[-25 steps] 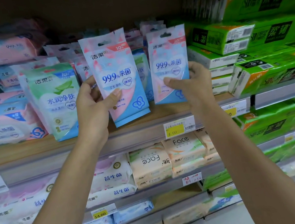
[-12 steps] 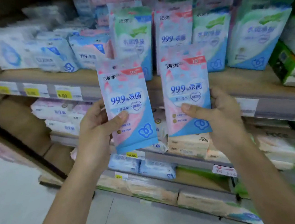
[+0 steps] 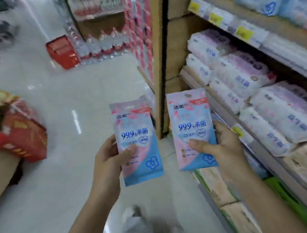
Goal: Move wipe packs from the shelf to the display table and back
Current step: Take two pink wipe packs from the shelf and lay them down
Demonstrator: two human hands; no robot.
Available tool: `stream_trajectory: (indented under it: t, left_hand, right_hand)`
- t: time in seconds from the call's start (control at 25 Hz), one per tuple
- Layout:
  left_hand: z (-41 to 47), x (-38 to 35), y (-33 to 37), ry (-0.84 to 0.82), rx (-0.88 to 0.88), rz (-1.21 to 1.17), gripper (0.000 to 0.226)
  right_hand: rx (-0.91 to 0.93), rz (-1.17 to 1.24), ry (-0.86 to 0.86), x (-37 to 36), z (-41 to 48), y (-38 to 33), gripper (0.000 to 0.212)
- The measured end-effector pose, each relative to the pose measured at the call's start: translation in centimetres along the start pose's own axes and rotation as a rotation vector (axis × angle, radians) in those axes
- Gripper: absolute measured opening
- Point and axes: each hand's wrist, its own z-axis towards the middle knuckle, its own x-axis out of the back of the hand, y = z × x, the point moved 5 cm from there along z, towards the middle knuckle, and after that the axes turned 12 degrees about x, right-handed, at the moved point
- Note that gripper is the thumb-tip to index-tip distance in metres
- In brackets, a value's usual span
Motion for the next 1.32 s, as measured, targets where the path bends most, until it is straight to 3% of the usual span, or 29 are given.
stream_trajectory:
  t: [0.2, 0.44, 0.72, 0.88, 1.08, 1.32]
  left_hand:
    - [-5.0, 13.9, -1.3, 0.375, -0.046, -0.226, 0.043]
    - [-10.9, 29.3, -2.2, 0.644, -0.118, -0.439, 0.037]
    - [-14.3, 46.4, -0.7, 0.841, -0.15, -0.547, 0.039]
    - [-14.7, 53.8, 0.8, 0.919, -0.169, -0.588, 0.041]
    - [-12.5, 62.1, 3.3, 0.961, -0.193, -0.649, 0.041]
    - [-7.5, 72.2, 5.8, 1.022, -0.16, -0.77, 0.036]
  right_hand:
    - [0.003, -0.029, -0.439, -16.2, 0.0, 0.9, 0.036]
    - [-0.096, -0.048, -0.803, -35.0, -5.0, 4.1, 0.038]
    - [-0.226, -0.073, -1.0, -52.0, -10.8, 8.7, 0.038]
    - [-0.284, -0.101, -1.072, -58.4, -12.3, 10.8, 0.049]
    - [-0.331, -0.146, -1.14, -67.1, -11.7, 13.8, 0.054]
    - [-0.355, -0.154, -1.252, -82.8, -9.9, 16.5, 0.052]
